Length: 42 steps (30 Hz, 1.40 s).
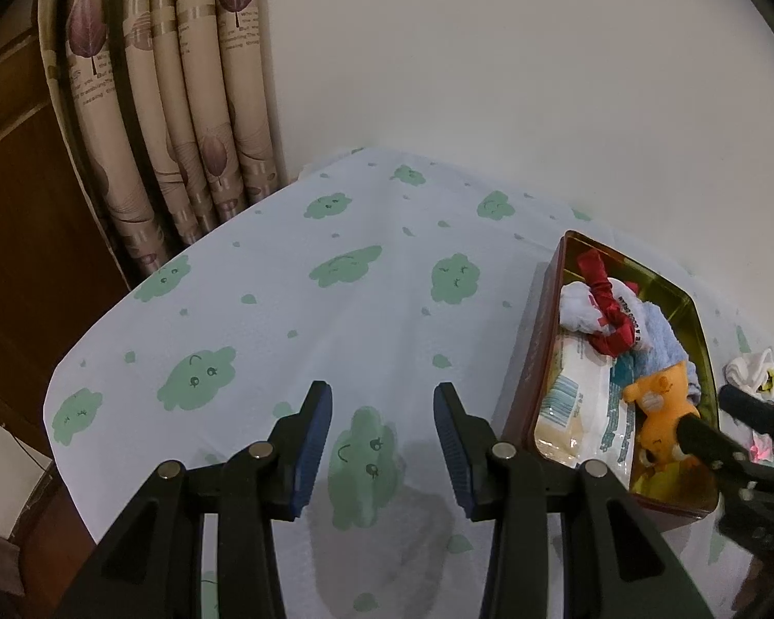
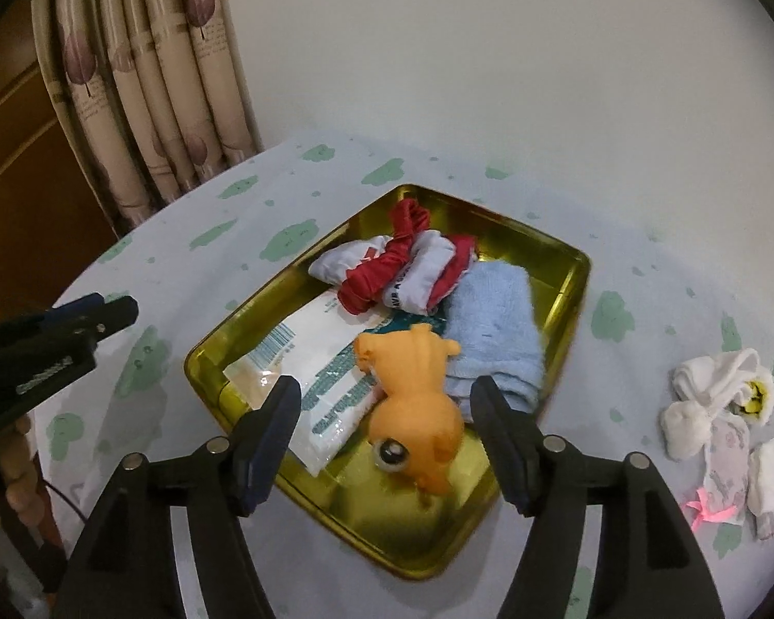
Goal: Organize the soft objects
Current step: 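Grasp the brown patterned pouch on the sheet with the right tool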
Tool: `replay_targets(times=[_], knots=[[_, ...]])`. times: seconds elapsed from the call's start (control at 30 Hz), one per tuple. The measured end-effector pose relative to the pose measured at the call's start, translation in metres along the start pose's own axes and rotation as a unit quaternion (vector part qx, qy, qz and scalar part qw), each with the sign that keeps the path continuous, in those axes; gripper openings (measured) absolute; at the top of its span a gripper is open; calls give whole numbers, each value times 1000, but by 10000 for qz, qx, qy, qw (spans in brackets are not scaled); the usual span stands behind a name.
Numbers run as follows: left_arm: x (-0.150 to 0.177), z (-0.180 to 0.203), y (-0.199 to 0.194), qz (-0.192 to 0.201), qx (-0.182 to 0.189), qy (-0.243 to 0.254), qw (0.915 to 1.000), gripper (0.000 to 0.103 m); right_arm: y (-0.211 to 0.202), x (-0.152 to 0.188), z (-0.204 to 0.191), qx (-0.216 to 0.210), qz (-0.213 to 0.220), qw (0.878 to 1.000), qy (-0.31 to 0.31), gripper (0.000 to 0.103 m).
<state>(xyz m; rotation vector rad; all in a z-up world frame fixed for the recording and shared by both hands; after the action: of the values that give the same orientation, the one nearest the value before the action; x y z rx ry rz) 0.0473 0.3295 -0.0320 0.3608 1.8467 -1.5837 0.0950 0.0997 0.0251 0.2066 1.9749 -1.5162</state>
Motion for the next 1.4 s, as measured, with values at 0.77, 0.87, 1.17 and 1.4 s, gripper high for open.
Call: replay_targets(times=[0.77, 0.87, 1.17, 1.4], knots=[[1, 9, -2, 120, -131, 288, 9994, 42, -84, 39, 301, 2230, 188, 9562, 1889, 70], [1, 9, -1, 133, -169, 293, 9993, 42, -86, 46, 337, 2322, 122, 9458, 2266, 73], [0, 13, -5, 353, -253, 297, 9986, 42, -66, 60, 399, 2283, 0, 9257, 3015, 77], [-2, 34, -14, 444, -222, 541, 9973, 42, -31, 61, 418, 2358, -189, 9203, 3114, 77]])
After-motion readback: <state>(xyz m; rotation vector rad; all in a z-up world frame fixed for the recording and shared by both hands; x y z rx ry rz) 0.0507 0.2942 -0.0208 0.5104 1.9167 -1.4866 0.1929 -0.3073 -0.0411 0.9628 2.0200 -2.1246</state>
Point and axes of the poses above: each gripper's, at about its wrist camera, not at the fingertips, and y roughly the way its jaws point, z to its right, x to its underside, the point moved 1 cm from there along y, roughly the way its jaws point, and after that the axes turned 6 degrees about y, right-handed, at the moved point
